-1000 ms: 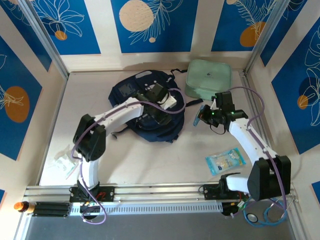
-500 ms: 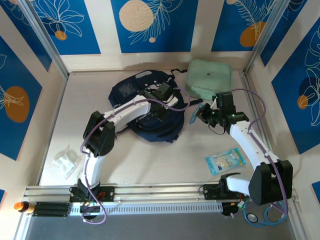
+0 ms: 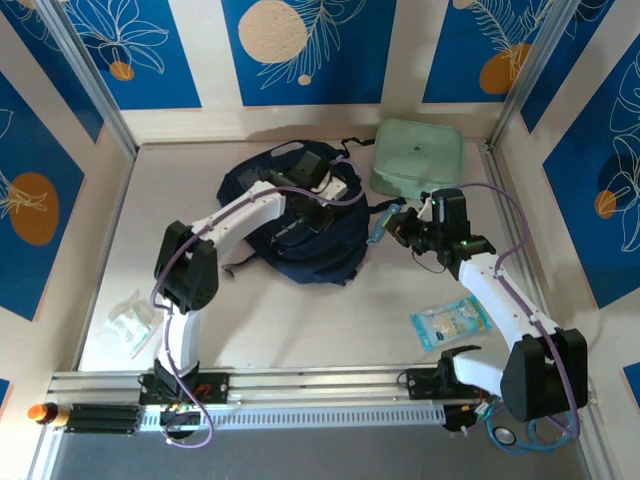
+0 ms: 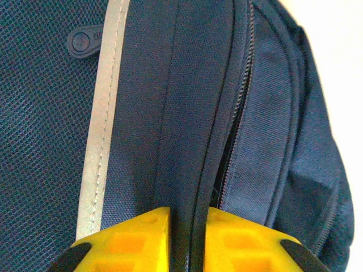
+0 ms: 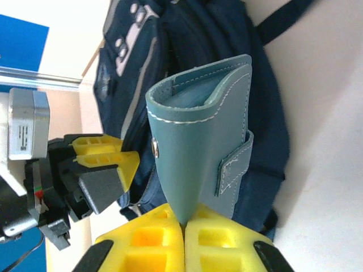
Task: Pack the student bag
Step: Open the student bag at the top-center of the table, then place the card holder in the student bag.
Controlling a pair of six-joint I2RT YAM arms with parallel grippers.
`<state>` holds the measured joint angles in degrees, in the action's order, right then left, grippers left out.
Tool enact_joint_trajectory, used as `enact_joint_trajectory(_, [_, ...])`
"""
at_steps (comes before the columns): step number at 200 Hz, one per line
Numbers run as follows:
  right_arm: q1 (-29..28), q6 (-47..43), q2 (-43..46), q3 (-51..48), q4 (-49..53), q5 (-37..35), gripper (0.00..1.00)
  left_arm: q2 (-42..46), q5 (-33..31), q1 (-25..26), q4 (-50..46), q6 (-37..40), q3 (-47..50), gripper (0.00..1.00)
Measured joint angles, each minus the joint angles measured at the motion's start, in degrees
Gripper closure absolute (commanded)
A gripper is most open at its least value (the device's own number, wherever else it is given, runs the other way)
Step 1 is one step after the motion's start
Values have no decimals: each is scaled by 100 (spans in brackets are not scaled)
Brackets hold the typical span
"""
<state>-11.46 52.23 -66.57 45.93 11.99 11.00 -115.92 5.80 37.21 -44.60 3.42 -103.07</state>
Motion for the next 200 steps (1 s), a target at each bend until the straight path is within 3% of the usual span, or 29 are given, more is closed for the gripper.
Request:
enact_joint_trajectory(50, [-348,219,-256,0,-610,164,94,26,627,-278,2,-109,-4,96])
enact_joint_trajectory(118, [-776,942,-885,-22,-2350,319,94,656,756,-507,435,-457,87,98])
enact_joint_trajectory(200, [-1322,1746,-2476,431,-3685,-15,93,984,1191,-813,1279,-1460,520,99])
